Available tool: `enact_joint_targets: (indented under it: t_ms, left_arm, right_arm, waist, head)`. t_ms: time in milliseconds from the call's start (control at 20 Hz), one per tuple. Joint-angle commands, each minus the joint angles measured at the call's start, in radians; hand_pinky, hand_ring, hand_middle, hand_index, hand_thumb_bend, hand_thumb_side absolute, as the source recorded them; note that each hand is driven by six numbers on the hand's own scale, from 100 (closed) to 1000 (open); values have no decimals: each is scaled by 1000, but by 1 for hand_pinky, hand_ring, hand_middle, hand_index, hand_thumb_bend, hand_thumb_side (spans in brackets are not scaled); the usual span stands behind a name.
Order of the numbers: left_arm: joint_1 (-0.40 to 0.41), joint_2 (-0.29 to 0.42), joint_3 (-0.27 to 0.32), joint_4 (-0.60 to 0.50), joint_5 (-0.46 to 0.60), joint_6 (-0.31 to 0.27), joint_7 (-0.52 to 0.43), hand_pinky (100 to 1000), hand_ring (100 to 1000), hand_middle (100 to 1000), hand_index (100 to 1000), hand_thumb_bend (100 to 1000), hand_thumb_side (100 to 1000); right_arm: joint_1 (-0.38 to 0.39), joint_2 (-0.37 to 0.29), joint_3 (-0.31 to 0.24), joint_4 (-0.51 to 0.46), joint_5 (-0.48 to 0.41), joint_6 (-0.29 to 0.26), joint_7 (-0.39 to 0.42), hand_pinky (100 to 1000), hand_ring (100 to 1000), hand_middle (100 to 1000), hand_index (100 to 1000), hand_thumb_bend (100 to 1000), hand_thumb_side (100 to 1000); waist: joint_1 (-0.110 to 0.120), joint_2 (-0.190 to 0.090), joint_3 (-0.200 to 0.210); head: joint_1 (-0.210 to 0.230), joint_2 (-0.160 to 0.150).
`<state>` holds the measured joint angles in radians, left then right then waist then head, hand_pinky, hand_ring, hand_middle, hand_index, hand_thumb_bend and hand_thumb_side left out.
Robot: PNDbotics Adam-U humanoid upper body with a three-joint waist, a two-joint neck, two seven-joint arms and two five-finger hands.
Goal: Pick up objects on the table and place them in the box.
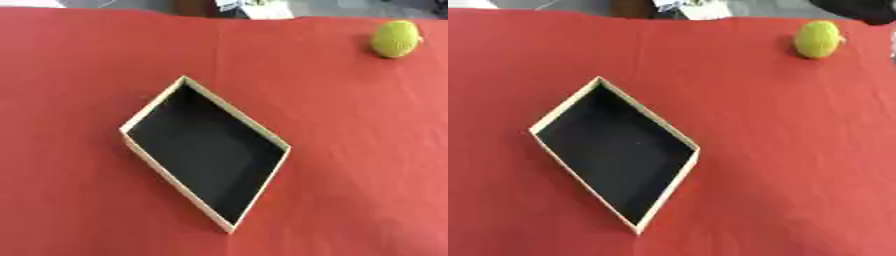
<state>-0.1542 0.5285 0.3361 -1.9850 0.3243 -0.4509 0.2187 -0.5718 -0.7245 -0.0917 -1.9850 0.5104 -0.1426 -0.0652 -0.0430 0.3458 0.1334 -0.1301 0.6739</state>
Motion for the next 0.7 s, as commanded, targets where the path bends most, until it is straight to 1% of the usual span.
enact_joint_targets:
  t_ms: [50,500,600,700]
  left_arm:
    - [-8,18,3,-15,-1,1,-2,589,614,657,722,153,690]
    - [-8,16,3,-15,-2,2,-2,588,614,656,722,153,690]
    - [-8,16,3,-15,-2,2,-2,588,614,656,722,152,689]
    - [-6,16,3,-15,-3,2,-3,588,614,655,722,152,689]
  right_arm:
    - [-13,-14,-14,-15,1,1,-3,817,842,804,806,100,476]
    - [-14,-15,-14,-15,1,2,-3,818,843,804,806,100,472]
    - [-18,-21,-11,-15,4,3,2,822,849,809,809,100,463]
    - [-28,-36,-11,-15,10,16,6,823,853,812,814,100,448]
  waist:
    - [3,-15,0]
    - [3,-15,0]
    - [3,-15,-1]
    - [3,-15,-1]
  head:
    - [0,-6]
    - [0,-9]
    - [-2,-8]
    - [-5,-6]
